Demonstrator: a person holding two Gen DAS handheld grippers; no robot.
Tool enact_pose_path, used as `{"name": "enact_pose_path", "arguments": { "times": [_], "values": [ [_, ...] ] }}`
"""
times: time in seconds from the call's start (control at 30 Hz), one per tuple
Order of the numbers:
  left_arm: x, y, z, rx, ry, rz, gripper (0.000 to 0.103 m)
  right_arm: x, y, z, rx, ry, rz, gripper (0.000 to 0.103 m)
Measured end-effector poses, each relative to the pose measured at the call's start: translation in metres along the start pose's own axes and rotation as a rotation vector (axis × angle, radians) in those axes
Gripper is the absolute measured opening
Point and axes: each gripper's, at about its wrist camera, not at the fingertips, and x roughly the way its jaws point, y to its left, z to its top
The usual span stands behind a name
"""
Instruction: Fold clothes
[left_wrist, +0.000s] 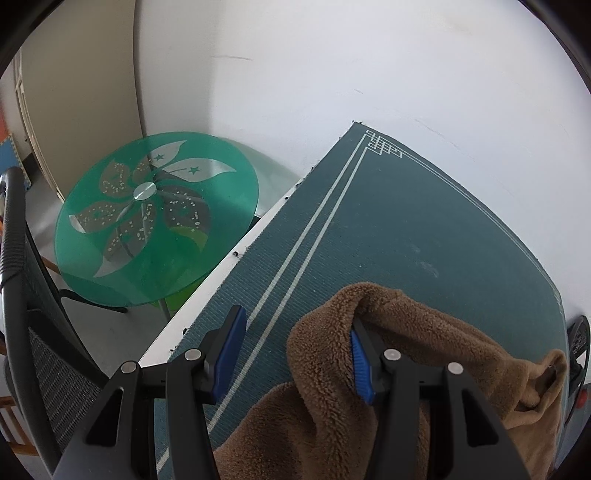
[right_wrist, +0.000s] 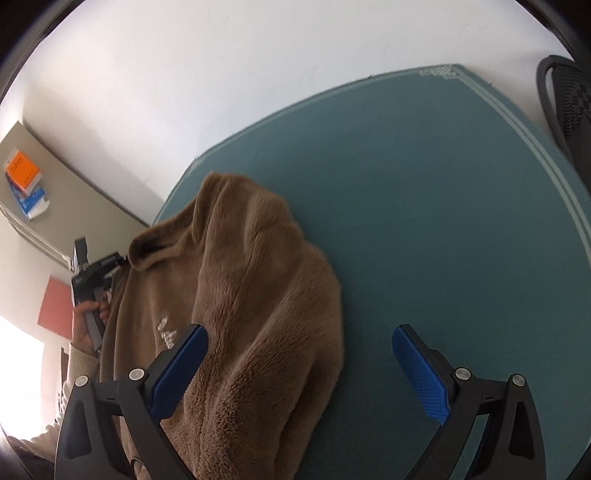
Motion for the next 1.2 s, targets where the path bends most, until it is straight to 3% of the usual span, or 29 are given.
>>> {"name": "enact_pose_path", "arguments": {
  "times": [0.17,0.23,0.27,0.4,0.6,0.77,0.87,1.0,1.2],
  "values": [
    [0.001,0.001,0.0,-0.003,0.002,-0.004,0.058,0.008,0.012,-0.005,-0.028,0.005,-0.008,0.094],
    [0.002,-0.001,-0.001,0.01,-0.001,0.004,0.058,0.011,0.017,-0.004,-0.04,0.01,0.0,0.078],
    [0.003,-0.002,-0.001,0.016,-0.003,0.008,0.059,0.012,0.018,-0.004,-0.037,0.016,0.024,0.075],
    [0.003,-0.002,-0.001,0.021,-0.005,0.004,0.06,0.014,0.014,-0.006,0.037,0.023,0.177,0.059],
    [0.004,-0.006,-0.002,0.042,-0.012,0.019,0.06,-0.004,0.013,-0.013,0.115,-0.03,0.434,0.059],
    [0.003,-0.005,-0.002,0.04,-0.014,0.016,0.061,-0.029,0.079,-0.015,-0.104,-0.109,0.405,0.059],
    [0.003,-0.006,-0.003,0.043,-0.015,0.018,0.061,-0.028,0.144,-0.031,-0.341,-0.112,0.349,0.059],
    [0.003,-0.005,-0.003,0.041,-0.015,0.013,0.061,-0.015,0.213,-0.069,-0.623,-0.04,0.286,0.059],
    [0.002,-0.003,-0.003,0.039,-0.016,0.006,0.062,-0.008,0.233,-0.123,-0.837,0.063,0.175,0.06]
  ]
}}
